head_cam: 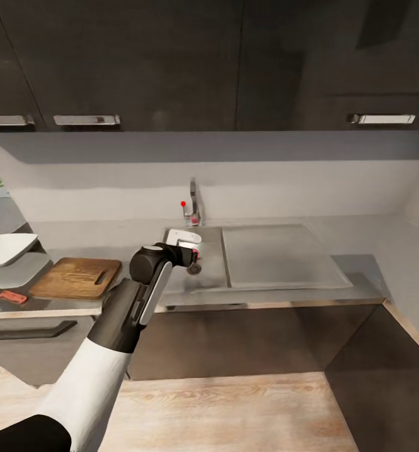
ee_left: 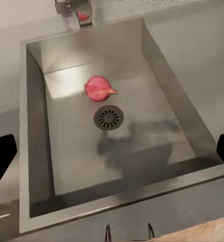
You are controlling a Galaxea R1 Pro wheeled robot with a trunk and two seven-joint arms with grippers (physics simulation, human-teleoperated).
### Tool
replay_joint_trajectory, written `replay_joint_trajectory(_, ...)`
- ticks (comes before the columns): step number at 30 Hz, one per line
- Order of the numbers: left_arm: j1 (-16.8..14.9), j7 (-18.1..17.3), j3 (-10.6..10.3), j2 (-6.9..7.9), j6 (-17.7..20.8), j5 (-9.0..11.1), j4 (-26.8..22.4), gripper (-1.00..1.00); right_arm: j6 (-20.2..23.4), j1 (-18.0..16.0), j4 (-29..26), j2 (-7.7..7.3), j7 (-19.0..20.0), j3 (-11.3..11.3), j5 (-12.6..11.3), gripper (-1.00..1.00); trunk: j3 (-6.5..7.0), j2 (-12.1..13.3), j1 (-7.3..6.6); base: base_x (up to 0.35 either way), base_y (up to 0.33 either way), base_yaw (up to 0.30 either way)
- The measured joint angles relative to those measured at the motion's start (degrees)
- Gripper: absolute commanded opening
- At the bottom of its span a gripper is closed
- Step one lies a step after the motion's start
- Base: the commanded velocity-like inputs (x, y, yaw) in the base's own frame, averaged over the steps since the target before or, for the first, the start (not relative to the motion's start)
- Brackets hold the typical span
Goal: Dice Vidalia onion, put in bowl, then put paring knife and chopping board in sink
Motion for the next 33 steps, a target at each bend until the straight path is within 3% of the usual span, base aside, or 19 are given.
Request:
replay_joint_trajectory(5,0.0,0.06,0.55,0.08,-0.06,-0.05,1.26,1.0,0.0,0.0,0.03,0.0,-0.01,0.05,0.0,1.0,0.0,0.0,0.0,0.304,-0.071,0.0)
replay_joint_trajectory(8,-0.01,0.06,2.41,0.1,-0.08,-0.12,2.14,1.0,0.02,-0.01,0.05,0.0,-0.01,0.06,0.0,1.0,0.0,0.0,0.0,0.321,-0.013,0.0)
replay_joint_trajectory(19,-0.01,0.01,5.17,0.58,-0.16,-0.14,4.57,1.0,0.07,-0.01,0.39,-0.01,-0.01,0.16,0.0,1.0,0.0,0.0,0.0,0.318,0.04,0.0)
replay_joint_trajectory(33,-0.04,-0.05,5.3,0.41,-0.18,-0.02,8.31,1.0,0.09,0.0,0.42,0.0,0.0,0.18,0.0,1.0,0.0,0.0,0.0,0.281,-0.061,0.0)
